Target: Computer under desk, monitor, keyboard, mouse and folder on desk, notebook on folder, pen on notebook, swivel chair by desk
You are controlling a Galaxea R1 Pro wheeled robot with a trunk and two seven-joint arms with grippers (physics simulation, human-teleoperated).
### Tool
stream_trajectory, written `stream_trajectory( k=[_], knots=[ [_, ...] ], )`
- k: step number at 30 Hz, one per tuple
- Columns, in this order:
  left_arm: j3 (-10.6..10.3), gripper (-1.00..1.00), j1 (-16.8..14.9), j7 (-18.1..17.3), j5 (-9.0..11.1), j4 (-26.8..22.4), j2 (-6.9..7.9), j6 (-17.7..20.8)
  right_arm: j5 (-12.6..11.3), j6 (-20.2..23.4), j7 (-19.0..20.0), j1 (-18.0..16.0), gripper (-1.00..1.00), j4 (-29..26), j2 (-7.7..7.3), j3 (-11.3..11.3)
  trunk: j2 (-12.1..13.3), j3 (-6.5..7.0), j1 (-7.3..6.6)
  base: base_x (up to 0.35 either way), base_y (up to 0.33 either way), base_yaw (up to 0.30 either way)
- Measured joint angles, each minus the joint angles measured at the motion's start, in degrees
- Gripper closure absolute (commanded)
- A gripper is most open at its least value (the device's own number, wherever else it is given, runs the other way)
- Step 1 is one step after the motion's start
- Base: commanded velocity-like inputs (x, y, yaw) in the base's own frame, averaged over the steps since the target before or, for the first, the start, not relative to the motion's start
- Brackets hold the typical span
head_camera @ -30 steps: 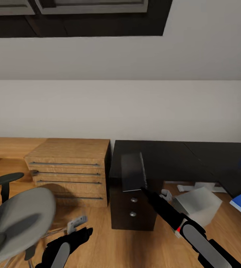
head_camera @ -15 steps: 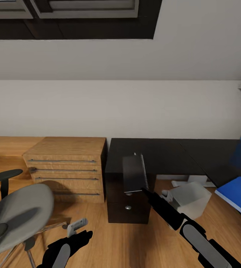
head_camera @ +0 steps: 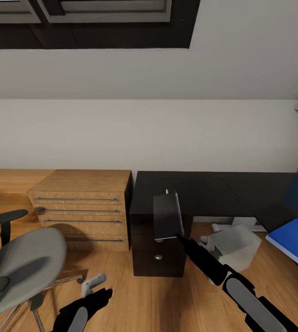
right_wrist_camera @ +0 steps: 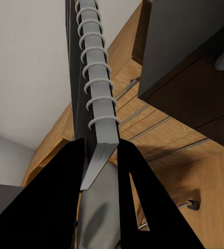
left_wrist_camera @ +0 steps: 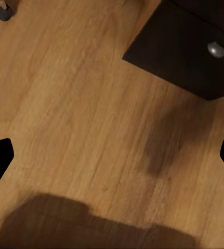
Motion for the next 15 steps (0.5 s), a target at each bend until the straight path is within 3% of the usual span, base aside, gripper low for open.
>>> stream_trajectory(
  k=[7, 15],
  knots=[
    [0.0, -1.00, 0.0, -0.1, -2.5, 0.6, -0.20, -0.6, 0.1, 0.0, 0.0, 0.0, 1.00, 0.1, -0.07, 0.0, 0.0, 0.00, 0.00, 0.000, 0.000, 0.000],
    [0.0, -1.00, 0.0, -0.2, -3.0, 0.9, -0.23, -0.7, 0.0, -0.1, 0.0, 0.0, 1.00, 0.5, -0.23, 0.0, 0.0, 0.00, 0.00, 0.000, 0.000, -0.082]
  ],
)
